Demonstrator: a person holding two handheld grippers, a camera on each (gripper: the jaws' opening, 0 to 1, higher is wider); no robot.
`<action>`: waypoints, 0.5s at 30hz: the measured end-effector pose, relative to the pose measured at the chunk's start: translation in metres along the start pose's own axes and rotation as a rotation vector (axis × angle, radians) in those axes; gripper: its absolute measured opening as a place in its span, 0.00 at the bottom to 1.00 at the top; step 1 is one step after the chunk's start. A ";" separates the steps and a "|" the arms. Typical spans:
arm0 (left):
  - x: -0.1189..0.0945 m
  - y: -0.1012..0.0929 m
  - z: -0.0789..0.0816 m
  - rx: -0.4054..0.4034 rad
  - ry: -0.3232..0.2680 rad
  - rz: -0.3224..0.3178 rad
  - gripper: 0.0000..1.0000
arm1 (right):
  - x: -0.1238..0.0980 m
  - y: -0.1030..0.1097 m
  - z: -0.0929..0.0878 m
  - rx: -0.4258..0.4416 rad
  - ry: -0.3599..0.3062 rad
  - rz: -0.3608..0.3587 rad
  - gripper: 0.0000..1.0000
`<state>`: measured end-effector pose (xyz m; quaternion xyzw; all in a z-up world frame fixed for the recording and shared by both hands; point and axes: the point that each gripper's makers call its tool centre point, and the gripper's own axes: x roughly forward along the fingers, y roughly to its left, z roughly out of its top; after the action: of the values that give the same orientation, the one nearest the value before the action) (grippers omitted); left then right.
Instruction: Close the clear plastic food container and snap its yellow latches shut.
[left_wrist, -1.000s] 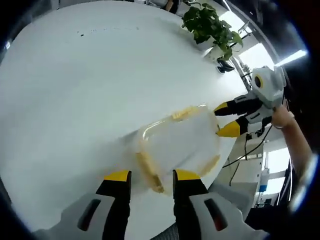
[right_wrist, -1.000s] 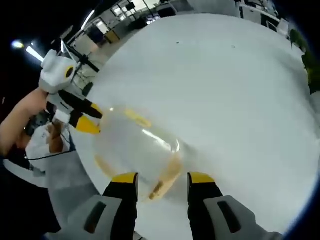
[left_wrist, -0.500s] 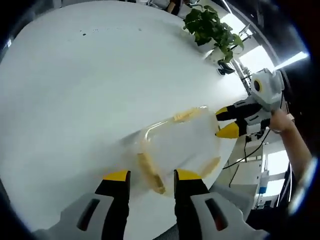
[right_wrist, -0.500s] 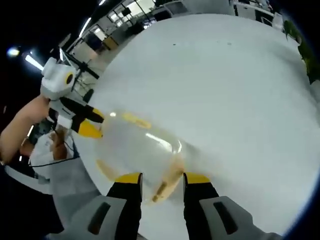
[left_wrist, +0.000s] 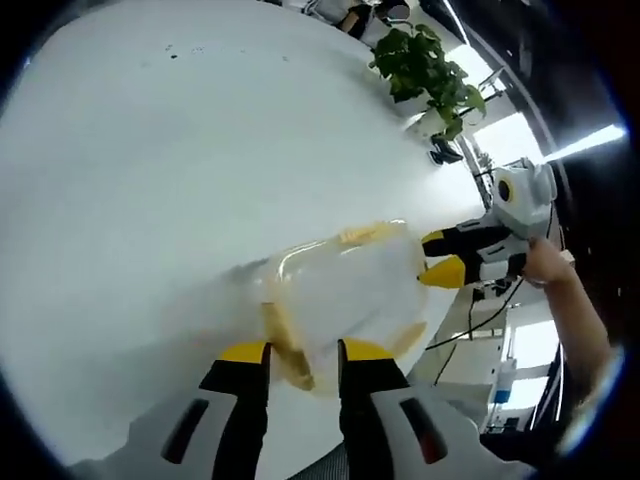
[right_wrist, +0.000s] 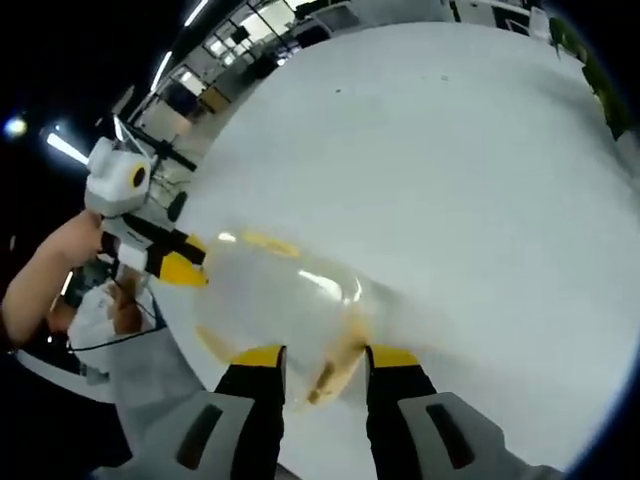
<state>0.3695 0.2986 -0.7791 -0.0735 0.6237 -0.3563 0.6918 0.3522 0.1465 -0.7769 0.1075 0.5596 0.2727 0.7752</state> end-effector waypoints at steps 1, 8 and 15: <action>0.000 0.000 -0.001 -0.006 -0.003 -0.007 0.26 | 0.000 0.000 0.000 0.003 0.000 0.000 0.30; 0.000 -0.002 -0.001 -0.013 0.007 -0.001 0.25 | 0.001 0.001 0.000 -0.002 0.005 -0.004 0.30; -0.001 -0.008 -0.010 -0.036 0.052 -0.021 0.24 | 0.001 0.003 -0.001 -0.025 0.032 -0.017 0.29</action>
<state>0.3572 0.2972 -0.7761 -0.0832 0.6471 -0.3540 0.6701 0.3508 0.1499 -0.7766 0.0888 0.5693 0.2746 0.7698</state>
